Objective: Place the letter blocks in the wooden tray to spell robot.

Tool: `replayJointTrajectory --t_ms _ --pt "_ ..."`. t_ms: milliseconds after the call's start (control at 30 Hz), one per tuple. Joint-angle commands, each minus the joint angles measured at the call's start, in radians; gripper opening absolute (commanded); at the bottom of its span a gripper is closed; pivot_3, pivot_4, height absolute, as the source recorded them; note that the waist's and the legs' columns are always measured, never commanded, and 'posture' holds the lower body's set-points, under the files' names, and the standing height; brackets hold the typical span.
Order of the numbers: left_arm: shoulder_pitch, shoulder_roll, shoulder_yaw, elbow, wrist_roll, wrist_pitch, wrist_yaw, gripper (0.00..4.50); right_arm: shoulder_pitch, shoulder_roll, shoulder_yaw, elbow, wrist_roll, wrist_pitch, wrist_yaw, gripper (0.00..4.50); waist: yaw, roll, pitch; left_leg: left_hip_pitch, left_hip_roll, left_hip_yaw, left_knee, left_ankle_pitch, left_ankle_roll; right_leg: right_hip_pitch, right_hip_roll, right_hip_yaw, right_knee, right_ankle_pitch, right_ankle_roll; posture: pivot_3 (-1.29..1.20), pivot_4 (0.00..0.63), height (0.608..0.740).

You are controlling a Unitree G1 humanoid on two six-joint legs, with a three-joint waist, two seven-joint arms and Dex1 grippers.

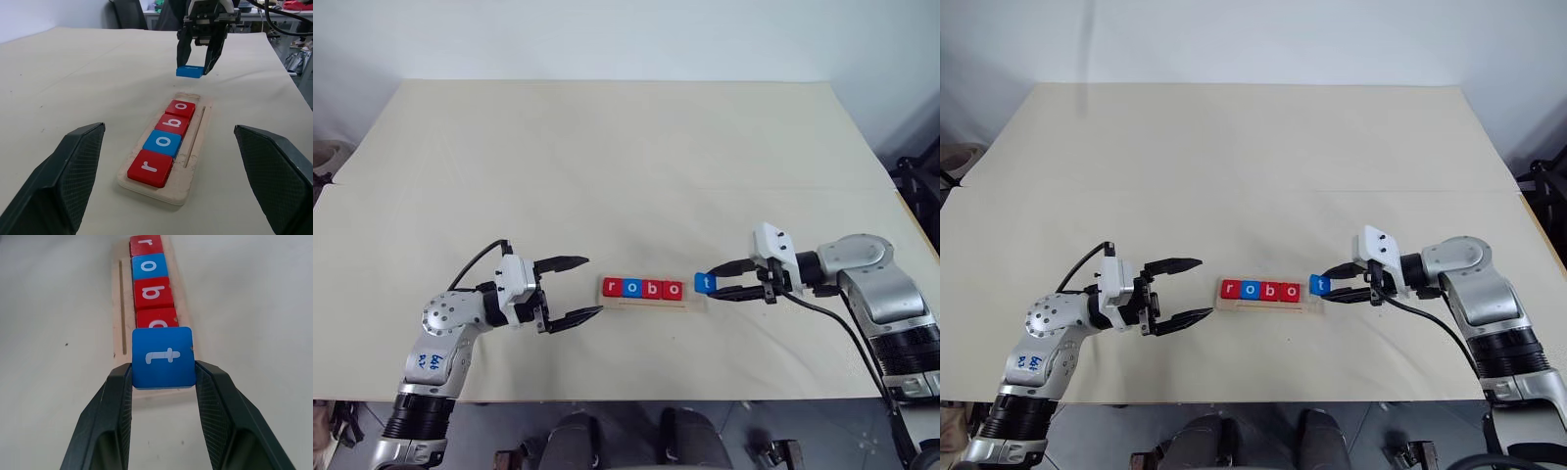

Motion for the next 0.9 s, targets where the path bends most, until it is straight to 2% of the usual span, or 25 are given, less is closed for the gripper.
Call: replayJointTrajectory --t_ms 33,333,567,767,900 --pt "-0.014 0.003 0.009 -0.009 -0.01 -0.007 -0.003 4.5 -0.022 0.01 0.014 -0.008 -0.016 -0.009 -0.016 1.46 0.0 0.0 0.0 0.0 0.0 0.0 0.0 0.0 0.0 0.0 0.0 0.0 0.0 0.0 0.0 0.0 0.15 0.74" --pt "0.003 0.009 0.02 -0.023 -0.012 -0.005 0.006 4.5 -0.046 0.023 0.045 0.025 -0.033 -0.003 -0.019 1.46 0.0 0.0 0.0 0.0 0.0 0.0 0.0 0.0 0.0 0.0 0.0 0.0 0.0 0.0 0.0 0.0 0.15 0.74" --pt "0.004 0.01 0.022 -0.025 -0.012 -0.004 0.011 4.5 -0.052 0.031 0.024 0.028 -0.027 -0.015 -0.026 3.81 -0.001 0.0 0.0 0.0 0.0 0.0 0.0 0.0 0.0 0.0 0.0 0.0 0.0 0.0 0.0 0.0 0.15 0.74" --pt "0.005 0.011 0.024 -0.026 -0.012 -0.006 0.011 4.5 -0.03 -0.007 -0.031 -0.004 0.016 0.025 -0.02 3.81 0.0 0.0 0.0 0.0 0.0 0.0 0.0 0.0 0.0 0.0 0.0 0.0 0.0 0.0 0.0 0.0 0.15 0.74" --pt "0.007 0.01 0.023 -0.025 -0.014 -0.005 0.01 4.5 0.008 -0.048 -0.051 -0.026 0.036 0.055 -0.007 2.84 0.0 0.0 0.0 0.0 0.0 0.0 0.0 0.0 0.0 0.0 0.0 0.0 0.0 0.0 0.0 0.0 0.15 0.74"
